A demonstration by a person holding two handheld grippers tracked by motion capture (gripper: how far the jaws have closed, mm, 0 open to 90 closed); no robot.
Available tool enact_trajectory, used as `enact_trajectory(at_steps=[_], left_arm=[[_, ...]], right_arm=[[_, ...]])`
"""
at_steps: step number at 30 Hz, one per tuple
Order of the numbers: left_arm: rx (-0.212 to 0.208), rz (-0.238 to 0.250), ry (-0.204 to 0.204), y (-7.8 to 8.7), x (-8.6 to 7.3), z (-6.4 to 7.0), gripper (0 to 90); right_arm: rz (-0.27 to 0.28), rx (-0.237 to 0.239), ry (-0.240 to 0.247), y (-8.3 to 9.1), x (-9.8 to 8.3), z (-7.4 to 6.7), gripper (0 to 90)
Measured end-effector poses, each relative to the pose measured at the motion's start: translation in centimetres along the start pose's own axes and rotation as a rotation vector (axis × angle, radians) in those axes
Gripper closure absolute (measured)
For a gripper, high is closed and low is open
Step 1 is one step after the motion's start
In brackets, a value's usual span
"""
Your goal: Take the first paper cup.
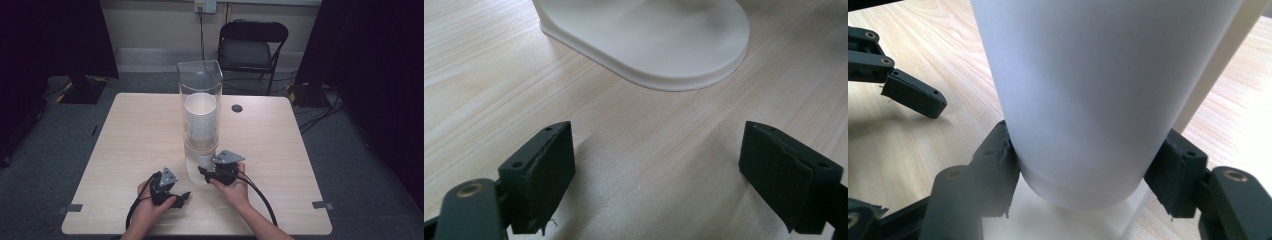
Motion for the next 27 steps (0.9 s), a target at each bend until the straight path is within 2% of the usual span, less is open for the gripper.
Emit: enact_trajectory(at_steps=[2,5,7,16,20,23,24,26,27], left_arm=[[0.000,0.000,0.000,0.0,0.0,0.0,14.3],[-0.001,-0.002,0.001,0.0,0.0,0.0,14.3],[0.002,0.002,0.002,0.0,0.0,0.0,14.3],[0.004,-0.001,0.003,0.0,0.0,0.1,14.5],[0.006,-0.003,0.000,0.1,0.0,0.0,14.7],[0.003,0.003,0.009,0.0,0.0,0.1,15.7],[0.005,0.012,0.012,0.0,0.0,0.1,16.7],[0.010,-0.001,0.009,0.2,0.1,0.1,20.1],[-0.006,0.013,0.018,0.2,0.2,0.2,21.1]], right_arm=[[-0.015,0.007,0.005,0.0,-0.2,0.1,36.8],[-0.065,0.014,0.012,0.4,-1.6,0.5,36.7],[-0.077,0.016,0.006,0.9,-2.2,0.8,36.6],[-0.094,0.016,0.045,3.6,-2.6,1.6,36.4],[-0.085,0.025,0.046,4.7,-2.9,1.8,36.2],[-0.092,0.027,0.063,5.1,-3.3,1.8,36.1],[-0.100,0.041,0.067,5.4,-3.8,1.6,36.1],[-0.096,0.050,0.068,5.7,-4.2,1.4,36.0],[-0.098,0.058,0.064,5.8,-4.4,1.3,36.0]])
Point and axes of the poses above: each handheld gripper's, and its own axes: y roughly backward along the jaws, x roughly out of its top, z roughly to its right, the point moved 5 cm from there along -y, roughly forward along the jaws
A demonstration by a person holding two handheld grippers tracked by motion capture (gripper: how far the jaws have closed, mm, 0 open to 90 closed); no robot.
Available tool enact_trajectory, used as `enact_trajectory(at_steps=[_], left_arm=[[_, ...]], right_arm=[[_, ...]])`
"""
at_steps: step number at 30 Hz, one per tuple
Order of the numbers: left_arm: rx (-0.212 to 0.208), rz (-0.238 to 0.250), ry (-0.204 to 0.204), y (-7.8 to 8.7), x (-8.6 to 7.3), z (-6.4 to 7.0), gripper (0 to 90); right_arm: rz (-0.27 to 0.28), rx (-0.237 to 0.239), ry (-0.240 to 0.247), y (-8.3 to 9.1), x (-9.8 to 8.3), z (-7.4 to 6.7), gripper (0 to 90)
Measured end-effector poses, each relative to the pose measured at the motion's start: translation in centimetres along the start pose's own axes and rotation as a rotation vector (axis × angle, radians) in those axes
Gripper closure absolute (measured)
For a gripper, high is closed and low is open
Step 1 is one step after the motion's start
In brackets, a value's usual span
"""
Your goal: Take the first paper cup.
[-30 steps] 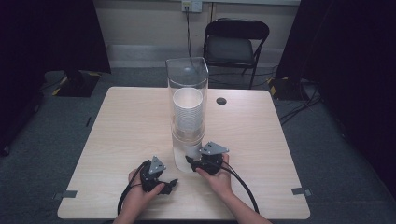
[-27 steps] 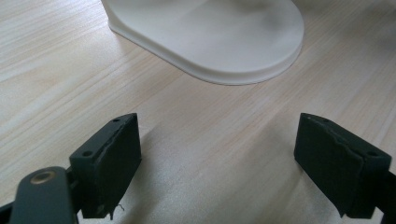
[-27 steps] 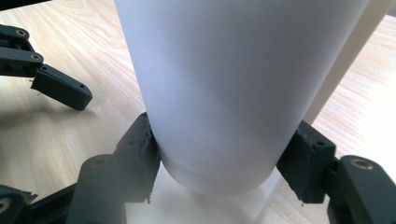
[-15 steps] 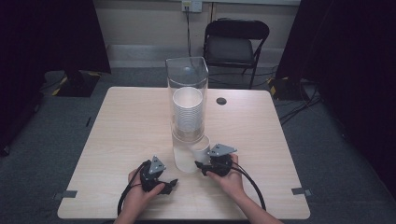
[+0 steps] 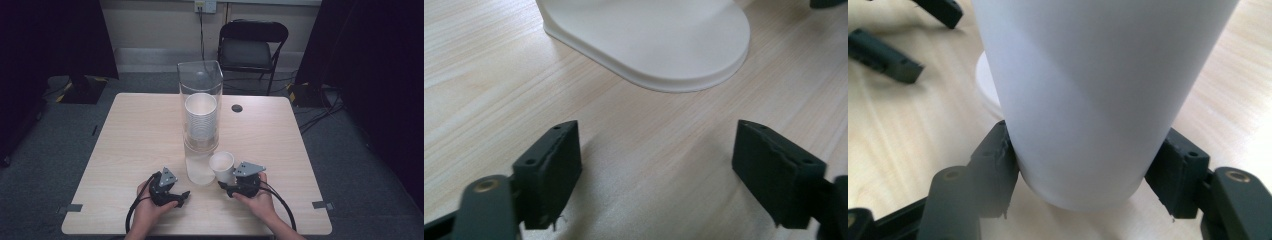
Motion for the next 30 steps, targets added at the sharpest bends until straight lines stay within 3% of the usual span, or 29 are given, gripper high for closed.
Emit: enact_trajectory(at_steps=[7,12,20,25,26,30], left_arm=[[-0.029,0.057,0.014,1.0,1.4,0.6,21.2],[-0.087,0.126,0.093,3.4,3.1,0.6,22.0],[-0.137,0.221,0.145,5.7,5.4,0.4,24.4],[-0.176,0.201,0.146,5.3,5.7,1.4,28.4],[-0.201,0.190,0.151,4.9,5.7,1.7,33.5],[-0.223,0.145,0.160,4.5,5.6,2.1,54.4]], right_arm=[[-0.004,0.012,0.039,0.0,-0.3,-0.7,36.0],[-0.027,0.019,0.138,-0.3,-0.5,-1.8,35.9],[-0.029,0.044,0.191,-0.9,-0.1,-3.4,35.7],[-0.020,0.084,0.220,-1.3,0.3,-4.6,35.7],[-0.012,0.108,0.231,-1.4,0.4,-5.2,35.7],[-0.007,0.131,0.271,-1.7,0.7,-6.3,35.6]])
Point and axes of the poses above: each handheld gripper's, and its own axes: y roughly backward along the jaws, x roughly out of its top, z roughly to its right, the point moved 5 cm from there along -y, roughly forward along the jaws
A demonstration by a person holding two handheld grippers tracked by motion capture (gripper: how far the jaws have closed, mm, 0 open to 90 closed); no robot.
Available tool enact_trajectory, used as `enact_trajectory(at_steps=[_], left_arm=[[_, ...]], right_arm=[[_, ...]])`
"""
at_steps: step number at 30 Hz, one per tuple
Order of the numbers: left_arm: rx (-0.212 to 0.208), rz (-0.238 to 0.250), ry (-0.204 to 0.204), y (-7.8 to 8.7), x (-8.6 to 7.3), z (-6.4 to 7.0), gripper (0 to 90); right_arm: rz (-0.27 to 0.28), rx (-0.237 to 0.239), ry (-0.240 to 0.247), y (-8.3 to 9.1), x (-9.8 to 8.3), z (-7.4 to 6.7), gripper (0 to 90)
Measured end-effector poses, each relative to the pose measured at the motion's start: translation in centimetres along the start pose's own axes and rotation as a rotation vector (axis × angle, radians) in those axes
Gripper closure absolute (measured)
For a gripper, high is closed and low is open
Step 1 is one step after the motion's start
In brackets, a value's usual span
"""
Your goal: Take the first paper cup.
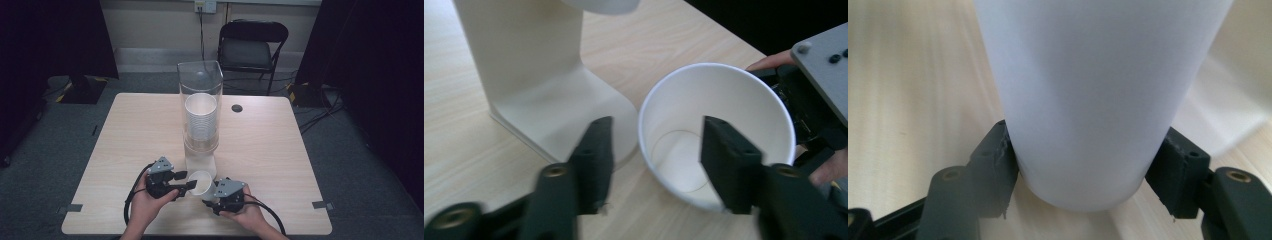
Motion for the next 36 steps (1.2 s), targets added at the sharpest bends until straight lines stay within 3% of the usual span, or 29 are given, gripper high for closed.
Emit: enact_trajectory(at_steps=[4,7,9,11,16,18,19,20,22,25,32,33,36], left_arm=[[0.023,-0.045,0.008,-0.1,-0.2,0.0,76.5],[0.047,-0.078,0.034,0.0,-0.3,-0.3,82.6],[0.039,-0.092,0.057,0.1,-0.4,-0.4,84.5],[0.076,-0.117,0.060,0.4,-0.5,-0.8,86.0],[0.119,-0.102,0.099,1.5,-0.3,-1.9,86.0],[0.187,-0.106,0.120,2.8,-0.1,-3.1,85.8],[0.187,-0.106,0.120,2.8,-0.1,-3.1,85.8],[0.234,-0.115,0.126,3.5,0.0,-3.7,85.7],[0.280,-0.118,0.135,4.1,0.1,-4.3,85.7],[0.322,-0.112,0.142,4.6,0.1,-5.3,85.5],[0.333,-0.062,0.156,4.7,-0.4,-6.5,77.1],[0.335,-0.033,0.162,4.8,-0.4,-6.7,68.2],[0.345,-0.011,0.145,5.2,-0.4,-6.8,53.4]], right_arm=[[0.015,0.011,0.003,-0.3,0.5,-0.5,35.3],[0.013,0.011,0.009,-0.5,0.7,-0.8,34.8],[0.013,0.013,0.008,-0.6,0.7,-0.9,33.7],[0.017,0.007,-0.008,-0.7,0.8,-0.8,30.6],[0.018,-0.013,-0.033,-0.4,0.8,-0.4,28.0],[0.020,-0.019,-0.056,0.1,0.7,0.2,27.8],[0.021,-0.026,-0.065,0.2,0.6,0.4,27.5],[0.022,-0.031,-0.069,0.3,0.6,0.5,27.4],[0.016,-0.039,-0.078,0.5,0.4,0.9,27.4],[0.016,-0.052,-0.084,0.6,0.3,1.2,27.3],[0.014,-0.056,-0.103,0.7,0.1,1.6,27.3],[0.015,-0.057,-0.112,0.8,0.0,1.6,27.3],[0.017,-0.062,-0.110,1.0,0.0,1.9,27.2]])
Point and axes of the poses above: each handheld gripper's, and its own axes: y roughly backward along the jaws, x roughly out of its top, z roughly to its right, the point moved 5 cm from there along -y, roughly forward along the jaws
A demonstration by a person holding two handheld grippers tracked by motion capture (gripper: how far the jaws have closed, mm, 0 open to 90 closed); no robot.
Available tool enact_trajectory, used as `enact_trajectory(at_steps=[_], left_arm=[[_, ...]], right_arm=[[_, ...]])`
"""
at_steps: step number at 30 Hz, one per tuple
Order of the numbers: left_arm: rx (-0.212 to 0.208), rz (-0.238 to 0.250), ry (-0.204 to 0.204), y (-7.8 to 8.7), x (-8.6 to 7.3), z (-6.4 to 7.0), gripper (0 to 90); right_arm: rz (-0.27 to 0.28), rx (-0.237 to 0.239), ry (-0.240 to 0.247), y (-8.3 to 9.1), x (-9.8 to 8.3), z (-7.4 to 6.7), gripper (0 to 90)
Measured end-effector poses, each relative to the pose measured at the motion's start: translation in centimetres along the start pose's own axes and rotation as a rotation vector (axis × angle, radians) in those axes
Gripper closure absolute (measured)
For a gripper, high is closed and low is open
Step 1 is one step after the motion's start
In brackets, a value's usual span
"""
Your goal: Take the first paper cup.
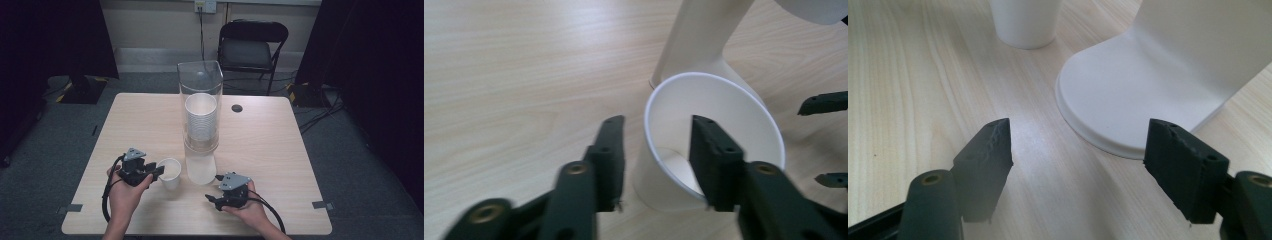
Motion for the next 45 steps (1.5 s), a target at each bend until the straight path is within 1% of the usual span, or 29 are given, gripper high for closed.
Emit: enact_trajectory(at_steps=[2,5,7,9,11,14,15,17,18,21,23,24,25,27,28,30,31,32,33,34,36,38,39,40,41,42,43,44,45], left_arm=[[-0.031,0.014,-0.010,0.3,0.0,0.0,48.2],[-0.038,0.025,-0.021,0.7,-0.2,-0.1,41.1],[-0.047,0.029,-0.017,0.8,-0.2,-0.1,39.9],[-0.053,0.025,-0.034,1.2,-0.5,-0.2,37.1],[-0.064,0.025,-0.028,1.7,-0.7,-0.5,36.7],[-0.060,0.034,-0.024,2.2,-0.8,-0.8,33.9],[-0.060,0.038,-0.029,2.6,-0.9,-1.0,34.0],[-0.060,0.039,-0.031,2.8,-1.0,-1.1,33.0],[-0.050,0.037,-0.048,2.9,-1.3,-1.4,31.8],[-0.055,0.029,-0.053,2.6,-1.9,-1.5,29.4],[-0.070,0.028,-0.050,2.1,-2.6,-1.7,24.1],[-0.089,0.022,-0.056,1.7,-3.3,-1.9,23.6],[-0.089,0.022,-0.056,1.7,-3.3,-1.9,22.7],[-0.090,0.003,-0.055,1.5,-4.0,-2.3,22.3],[-0.093,0.001,-0.053,1.2,-4.7,-2.6,22.0],[-0.091,-0.007,-0.056,1.1,-5.1,-2.7,21.6],[-0.089,-0.012,-0.060,0.9,-5.4,-2.8,20.6],[-0.094,-0.026,-0.078,0.4,-5.9,-2.8,20.7],[-0.094,-0.026,-0.078,0.4,-5.9,-2.8,20.5],[-0.091,-0.029,-0.096,0.1,-6.2,-2.8,20.0],[-0.090,-0.066,-0.112,-0.7,-7.0,-2.8,20.0],[-0.089,-0.071,-0.104,-1.0,-7.2,-2.8,20.0],[-0.098,-0.090,-0.113,-1.6,-7.7,-2.7,20.2],[-0.101,-0.071,-0.138,-1.8,-7.8,-2.6,19.1],[-0.101,-0.071,-0.138,-1.8,-7.8,-2.6,18.2],[-0.095,-0.069,-0.156,-1.9,-7.8,-2.6,18.4],[-0.095,-0.069,-0.156,-1.9,-7.8,-2.6,18.4],[-0.081,-0.051,-0.185,-2.2,-7.8,-2.6,18.4],[-0.077,-0.056,-0.219,-2.2,-7.9,-2.5,17.8]], right_arm=[[-0.002,-0.002,-0.006,0.1,-0.1,0.2,27.2],[-0.010,-0.004,-0.018,0.2,-0.3,0.4,27.1],[-0.013,-0.005,-0.022,0.3,-0.4,0.5,27.1],[-0.011,-0.009,-0.024,0.4,-0.4,0.7,27.1],[-0.015,-0.012,-0.034,0.4,-0.5,0.9,27.1],[-0.027,-0.019,-0.048,0.4,-0.7,1.4,26.8],[-0.033,-0.020,-0.060,0.4,-0.7,1.5,26.8],[-0.038,-0.028,-0.079,0.5,-0.8,1.8,26.7],[-0.035,-0.031,-0.086,0.5,-0.8,1.9,26.7],[-0.031,-0.040,-0.101,0.5,-0.7,2.2,26.0],[-0.026,-0.048,-0.141,0.6,-0.7,2.6,23.9],[-0.024,-0.051,-0.149,0.6,-0.7,2.8,22.8],[-0.024,-0.051,-0.149,0.6,-0.7,2.8,22.8],[-0.020,-0.061,-0.172,0.6,-0.7,3.1,20.6],[-0.020,-0.056,-0.197,0.6,-0.7,3.4,18.5],[-0.024,-0.058,-0.200,0.5,-0.6,3.5,18.0],[-0.028,-0.070,-0.203,0.5,-0.5,3.7,17.9],[-0.026,-0.074,-0.205,0.5,-0.3,3.7,17.9],[-0.026,-0.074,-0.205,0.5,-0.3,3.7,17.9],[-0.027,-0.075,-0.215,0.5,-0.2,3.9,16.3],[-0.038,-0.067,-0.223,0.4,-0.1,3.9,16.2],[-0.044,-0.060,-0.232,0.3,-0.1,3.9,16.2],[-0.048,-0.056,-0.246,0.1,0.0,3.9,16.1],[-0.041,-0.062,-0.247,0.1,0.2,3.9,16.1],[-0.041,-0.062,-0.247,0.1,0.2,3.9,16.1],[-0.036,-0.066,-0.244,0.0,0.4,4.0,16.0],[-0.036,-0.068,-0.248,0.1,0.5,4.0,16.0],[-0.035,-0.070,-0.246,0.0,0.6,4.1,15.8],[-0.035,-0.069,-0.240,0.0,0.8,4.1,15.8]])
Point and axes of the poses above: each handheld gripper's, and its own axes: y roughly backward along the jaws, x roughly out of its top, z roughly to its right, the point moved 5 cm from there along -y, roughly forward along the jaws
